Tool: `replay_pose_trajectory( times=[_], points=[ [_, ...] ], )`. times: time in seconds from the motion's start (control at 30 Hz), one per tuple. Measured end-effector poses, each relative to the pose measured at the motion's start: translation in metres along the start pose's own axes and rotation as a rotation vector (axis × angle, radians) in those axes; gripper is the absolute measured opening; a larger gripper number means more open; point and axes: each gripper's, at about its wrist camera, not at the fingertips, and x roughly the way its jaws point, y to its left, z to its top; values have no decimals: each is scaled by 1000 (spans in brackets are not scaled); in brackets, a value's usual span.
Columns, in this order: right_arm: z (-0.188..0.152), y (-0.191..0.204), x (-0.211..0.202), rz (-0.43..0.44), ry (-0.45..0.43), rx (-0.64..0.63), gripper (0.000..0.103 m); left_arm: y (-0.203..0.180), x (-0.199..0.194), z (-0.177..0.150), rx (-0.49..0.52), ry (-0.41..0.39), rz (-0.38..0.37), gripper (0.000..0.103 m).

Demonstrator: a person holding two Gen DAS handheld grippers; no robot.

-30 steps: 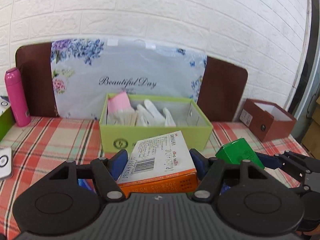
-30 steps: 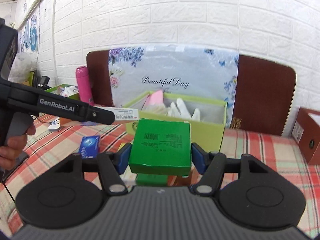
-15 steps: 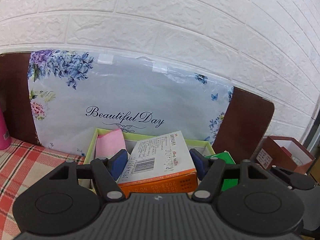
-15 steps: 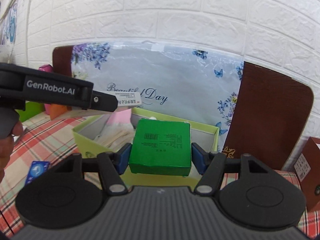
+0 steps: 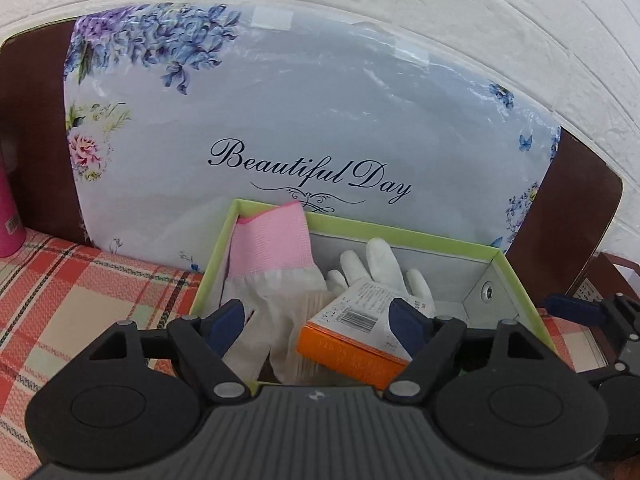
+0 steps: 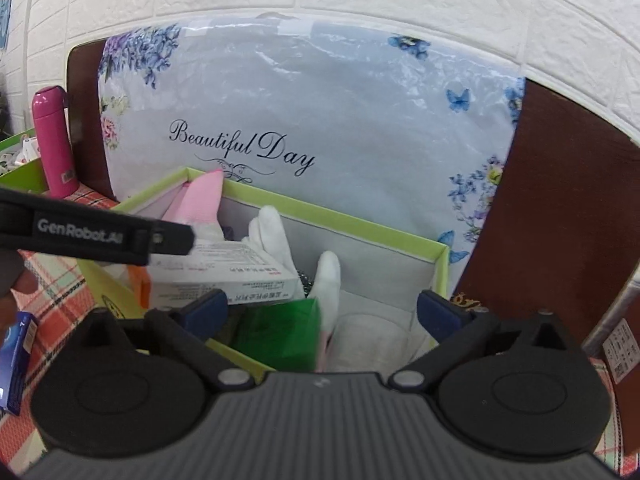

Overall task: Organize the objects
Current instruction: 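Carry both boxes into the lime-green box and open both grippers, then move both grippers back over the remaining items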

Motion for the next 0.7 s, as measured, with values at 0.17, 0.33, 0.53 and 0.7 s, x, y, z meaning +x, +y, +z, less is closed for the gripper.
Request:
replay_pose_trajectory(
  times=[0.17, 0.33, 0.53, 0.7],
  points=[
    [5, 2, -40, -10, -45, 37, 103, -4, -37, 1, 12, -28, -8, 82],
    [-1, 7, -97, 3, -117, 72, 103, -16, -78, -2, 26, 19, 25, 82],
    [-25, 18, -155, 45, -160, 120, 103, -28, -132, -31, 62, -2, -6, 83],
    [-52, 25, -189, 66, -177, 179, 103, -36, -160, -60, 96, 17, -1, 83]
  ],
)
